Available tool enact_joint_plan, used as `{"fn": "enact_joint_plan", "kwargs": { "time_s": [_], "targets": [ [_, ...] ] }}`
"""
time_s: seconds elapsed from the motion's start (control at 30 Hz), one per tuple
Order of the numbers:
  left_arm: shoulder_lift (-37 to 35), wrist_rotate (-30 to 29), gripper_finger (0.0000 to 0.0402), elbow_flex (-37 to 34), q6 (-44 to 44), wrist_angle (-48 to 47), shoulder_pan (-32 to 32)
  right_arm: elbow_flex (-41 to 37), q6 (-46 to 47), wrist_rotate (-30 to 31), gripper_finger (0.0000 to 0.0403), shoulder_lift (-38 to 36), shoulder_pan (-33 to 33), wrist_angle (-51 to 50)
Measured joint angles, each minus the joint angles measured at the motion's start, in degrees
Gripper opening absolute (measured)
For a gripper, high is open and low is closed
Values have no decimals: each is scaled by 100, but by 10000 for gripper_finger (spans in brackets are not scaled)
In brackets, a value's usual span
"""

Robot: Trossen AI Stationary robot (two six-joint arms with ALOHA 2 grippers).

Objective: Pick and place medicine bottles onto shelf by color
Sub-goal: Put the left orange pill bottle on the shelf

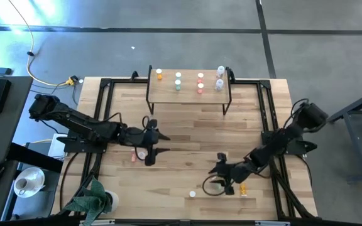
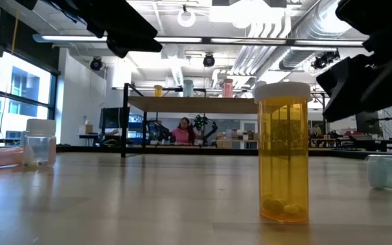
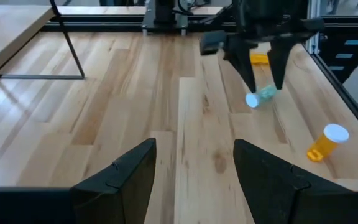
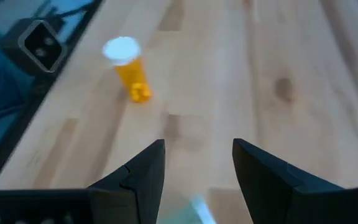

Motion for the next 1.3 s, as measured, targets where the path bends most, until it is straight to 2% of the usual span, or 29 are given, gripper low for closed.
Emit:
{"fn": "enact_joint_plan", "kwargs": {
  "time_s": [0.4, 0.8, 1.13, 1.3],
  "targets": [
    [2, 0, 203, -2, 0, -43, -2, 77, -249, -11, 179, 1162, 170, 1826],
    [2, 0, 203, -2, 2, -43, -2, 1177, -762, -33, 179, 2209, 172, 1582],
    [2, 2, 203, -2, 66, -43, -2, 1342, -842, 32, 179, 2277, 170, 1551],
    [2, 2, 203, -2, 111, -43, -1, 1349, -782, 163, 179, 2534, 168, 1847]
  ]
}}
